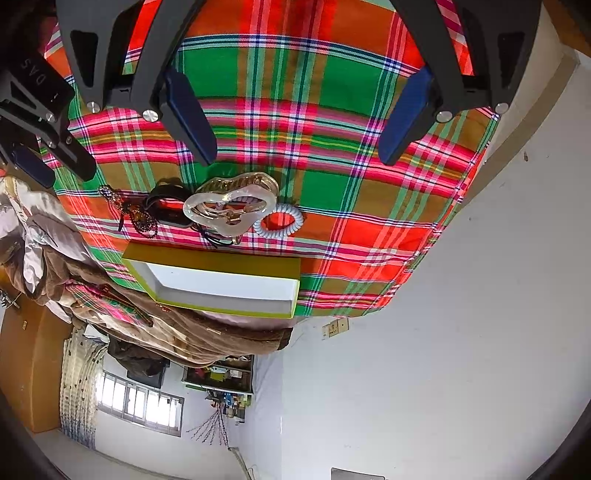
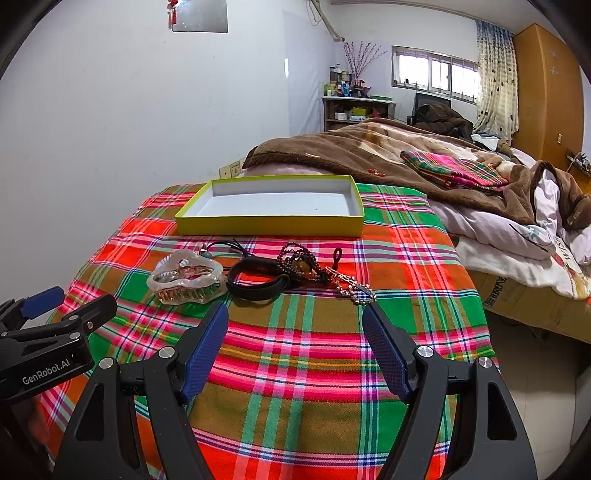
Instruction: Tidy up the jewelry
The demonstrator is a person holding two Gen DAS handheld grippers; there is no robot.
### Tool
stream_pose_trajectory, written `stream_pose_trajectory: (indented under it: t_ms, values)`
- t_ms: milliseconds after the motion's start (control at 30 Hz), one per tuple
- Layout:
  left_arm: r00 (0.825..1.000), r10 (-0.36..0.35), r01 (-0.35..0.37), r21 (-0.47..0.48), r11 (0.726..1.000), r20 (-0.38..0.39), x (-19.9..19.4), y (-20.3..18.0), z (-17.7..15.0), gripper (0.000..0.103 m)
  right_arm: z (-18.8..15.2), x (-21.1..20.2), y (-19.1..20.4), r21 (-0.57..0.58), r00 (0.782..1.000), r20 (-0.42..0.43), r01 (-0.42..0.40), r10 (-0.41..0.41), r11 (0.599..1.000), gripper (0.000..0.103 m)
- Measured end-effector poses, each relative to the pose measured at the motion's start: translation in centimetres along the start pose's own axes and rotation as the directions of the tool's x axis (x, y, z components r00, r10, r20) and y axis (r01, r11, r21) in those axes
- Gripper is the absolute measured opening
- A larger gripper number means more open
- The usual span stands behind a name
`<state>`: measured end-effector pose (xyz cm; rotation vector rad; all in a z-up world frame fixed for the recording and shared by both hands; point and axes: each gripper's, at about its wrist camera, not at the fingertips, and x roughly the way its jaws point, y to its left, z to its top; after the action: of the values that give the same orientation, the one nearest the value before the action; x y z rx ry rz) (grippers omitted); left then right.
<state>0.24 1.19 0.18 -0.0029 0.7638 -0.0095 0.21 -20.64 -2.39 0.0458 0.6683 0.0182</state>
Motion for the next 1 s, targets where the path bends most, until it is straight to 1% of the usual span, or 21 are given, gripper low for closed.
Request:
stream_pose_trajectory:
  t_ms: [1000]
  values:
    - [1.000,0.004,-0.004,0.004,1.000,-0.002,0.08,-0.05,-0.12,0.091,-0.08,-0.17,-0.09,0.004,1.000,0.003,0.002,-0.002,1.000,0.075]
